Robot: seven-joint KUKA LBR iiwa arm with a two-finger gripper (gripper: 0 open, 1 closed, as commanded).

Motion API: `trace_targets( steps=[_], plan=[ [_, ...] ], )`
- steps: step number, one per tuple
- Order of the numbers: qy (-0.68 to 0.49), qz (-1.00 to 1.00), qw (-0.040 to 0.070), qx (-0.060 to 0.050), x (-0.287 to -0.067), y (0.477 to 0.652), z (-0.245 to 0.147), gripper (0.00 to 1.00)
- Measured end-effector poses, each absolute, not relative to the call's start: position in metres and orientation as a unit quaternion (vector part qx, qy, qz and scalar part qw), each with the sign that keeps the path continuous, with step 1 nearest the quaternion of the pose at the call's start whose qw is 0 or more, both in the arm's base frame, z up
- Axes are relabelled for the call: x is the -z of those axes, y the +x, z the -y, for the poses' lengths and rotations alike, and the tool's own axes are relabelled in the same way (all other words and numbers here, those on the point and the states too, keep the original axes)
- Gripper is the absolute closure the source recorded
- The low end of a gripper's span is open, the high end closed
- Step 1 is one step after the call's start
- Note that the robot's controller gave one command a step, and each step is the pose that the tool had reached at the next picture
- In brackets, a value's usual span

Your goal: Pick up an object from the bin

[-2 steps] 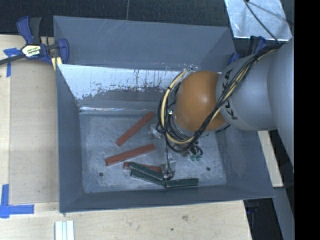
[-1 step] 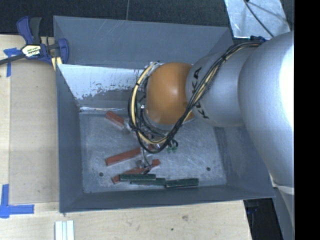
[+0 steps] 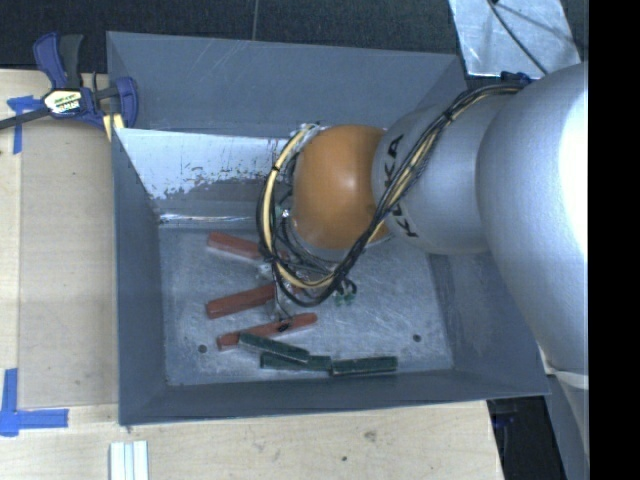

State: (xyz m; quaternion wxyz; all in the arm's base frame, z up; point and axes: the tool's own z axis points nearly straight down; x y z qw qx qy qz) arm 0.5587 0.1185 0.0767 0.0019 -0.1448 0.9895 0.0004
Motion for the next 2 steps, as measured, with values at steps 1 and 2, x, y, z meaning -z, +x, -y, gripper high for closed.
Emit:
trace_targets(
  steps=[1, 2],
  plan=[
    [-0.237, -0.971, 0.006, 0.000, -0.176, 0.606, -0.139, 1.00],
    [-0.249, -0.969, 0.007, 0.000, -0.328, 0.614, -0.142, 1.00]
  ],
)
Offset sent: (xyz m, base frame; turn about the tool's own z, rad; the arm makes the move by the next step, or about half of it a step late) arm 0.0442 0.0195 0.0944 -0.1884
